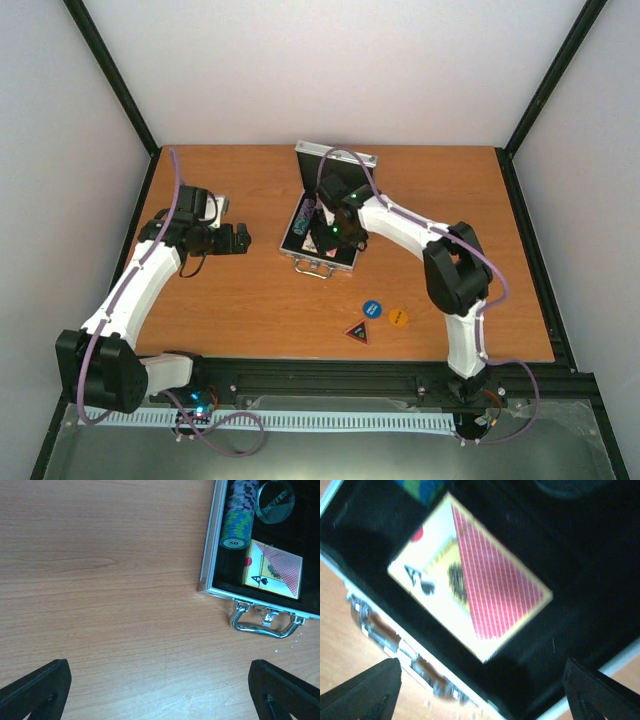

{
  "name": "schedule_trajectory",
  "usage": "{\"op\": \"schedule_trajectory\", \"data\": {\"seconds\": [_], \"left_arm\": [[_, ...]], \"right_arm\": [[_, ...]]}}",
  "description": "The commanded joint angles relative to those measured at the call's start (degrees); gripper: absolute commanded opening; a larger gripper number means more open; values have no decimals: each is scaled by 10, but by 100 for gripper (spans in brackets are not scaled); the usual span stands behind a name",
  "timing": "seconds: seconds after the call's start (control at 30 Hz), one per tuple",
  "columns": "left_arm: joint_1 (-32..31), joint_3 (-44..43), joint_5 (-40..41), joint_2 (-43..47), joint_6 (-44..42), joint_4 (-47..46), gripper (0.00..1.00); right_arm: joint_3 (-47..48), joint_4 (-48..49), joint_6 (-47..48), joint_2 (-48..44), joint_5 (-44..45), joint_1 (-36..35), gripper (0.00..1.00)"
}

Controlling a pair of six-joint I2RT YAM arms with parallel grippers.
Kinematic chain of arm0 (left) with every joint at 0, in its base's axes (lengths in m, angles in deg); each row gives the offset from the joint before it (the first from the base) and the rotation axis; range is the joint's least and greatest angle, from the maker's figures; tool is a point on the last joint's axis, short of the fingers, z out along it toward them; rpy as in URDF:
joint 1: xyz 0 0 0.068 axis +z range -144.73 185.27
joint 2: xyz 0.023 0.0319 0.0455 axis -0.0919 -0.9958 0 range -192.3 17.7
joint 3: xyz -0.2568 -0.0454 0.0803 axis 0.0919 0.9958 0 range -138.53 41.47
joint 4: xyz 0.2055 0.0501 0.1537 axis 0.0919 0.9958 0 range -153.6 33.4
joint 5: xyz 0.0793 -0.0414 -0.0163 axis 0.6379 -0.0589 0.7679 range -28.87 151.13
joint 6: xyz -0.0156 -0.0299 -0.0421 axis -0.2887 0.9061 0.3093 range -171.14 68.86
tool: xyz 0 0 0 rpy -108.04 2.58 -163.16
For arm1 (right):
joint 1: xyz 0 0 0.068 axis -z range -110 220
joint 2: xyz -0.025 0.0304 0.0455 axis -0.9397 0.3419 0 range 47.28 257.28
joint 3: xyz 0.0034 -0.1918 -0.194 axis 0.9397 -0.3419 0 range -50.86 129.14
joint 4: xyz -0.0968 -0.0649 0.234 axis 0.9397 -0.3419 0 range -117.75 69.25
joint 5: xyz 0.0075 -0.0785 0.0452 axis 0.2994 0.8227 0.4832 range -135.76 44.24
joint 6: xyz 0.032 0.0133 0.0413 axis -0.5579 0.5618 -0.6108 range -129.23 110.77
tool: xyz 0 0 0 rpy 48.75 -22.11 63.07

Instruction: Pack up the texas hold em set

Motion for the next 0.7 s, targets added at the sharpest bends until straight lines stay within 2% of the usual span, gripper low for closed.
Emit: {"op": "schedule_trajectory", "data": {"seconds": [0.0, 0.07, 0.3, 0.47, 0.67], "left_arm": [[3, -23, -8, -8, 1, -11, 100], [3, -26, -14, -14, 3, -14, 100], [3, -29, -22, -26, -6, -18, 100], [3, -26, -25, -31, -7, -21, 100], [3, -12, -41, -35, 11, -36, 100]], "right_arm": [[-58, -46, -16, -100, 48, -14, 93], [-96, -57, -35, -146, 72, -14, 100], [-236, -85, -75, -240, 57, -21, 99], [-307, -65, -94, -281, 39, -67, 98], [-347, -48, -130, -308, 35, -139, 98]]}}
